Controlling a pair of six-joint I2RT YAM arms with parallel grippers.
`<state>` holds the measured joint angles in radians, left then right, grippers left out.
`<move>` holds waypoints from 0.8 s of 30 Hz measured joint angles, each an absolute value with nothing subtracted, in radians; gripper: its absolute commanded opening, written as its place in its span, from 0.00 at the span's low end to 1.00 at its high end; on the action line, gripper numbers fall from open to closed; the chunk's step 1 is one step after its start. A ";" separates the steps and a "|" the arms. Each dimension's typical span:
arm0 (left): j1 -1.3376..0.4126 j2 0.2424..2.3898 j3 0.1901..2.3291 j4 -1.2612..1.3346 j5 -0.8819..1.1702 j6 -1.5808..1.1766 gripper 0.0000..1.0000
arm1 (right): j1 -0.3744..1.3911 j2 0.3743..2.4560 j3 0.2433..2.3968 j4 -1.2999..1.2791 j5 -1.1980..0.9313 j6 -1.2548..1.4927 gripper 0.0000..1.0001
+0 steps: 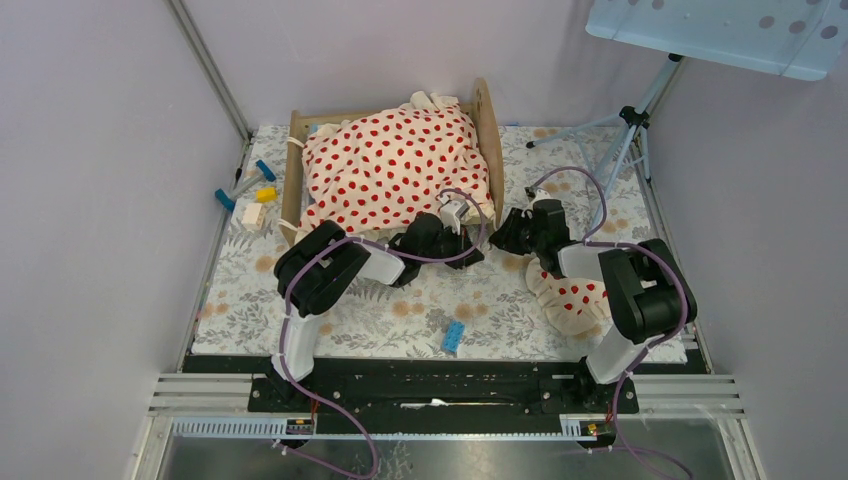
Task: Set up the pet bed
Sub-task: Tie the ropes to the bed frame.
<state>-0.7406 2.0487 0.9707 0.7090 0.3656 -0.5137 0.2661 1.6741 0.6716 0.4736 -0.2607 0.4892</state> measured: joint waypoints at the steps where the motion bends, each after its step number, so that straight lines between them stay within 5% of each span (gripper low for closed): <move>1: -0.741 2.049 0.970 0.709 0.366 -0.514 0.00 | 0.266 1.677 0.672 0.477 -0.265 0.487 0.24; 8: -0.741 2.046 0.967 0.709 0.366 -0.514 0.00 | 0.266 1.682 0.673 0.484 -0.283 0.479 0.07; 24: -0.740 1.982 0.937 0.709 0.371 -0.513 0.00 | 0.261 1.537 0.606 0.529 -0.335 0.585 0.00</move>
<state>-0.7399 1.9820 0.9375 0.7090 0.3714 -0.5133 0.2607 1.5368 0.6056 0.5293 -0.3347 0.5854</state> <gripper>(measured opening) 0.009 0.066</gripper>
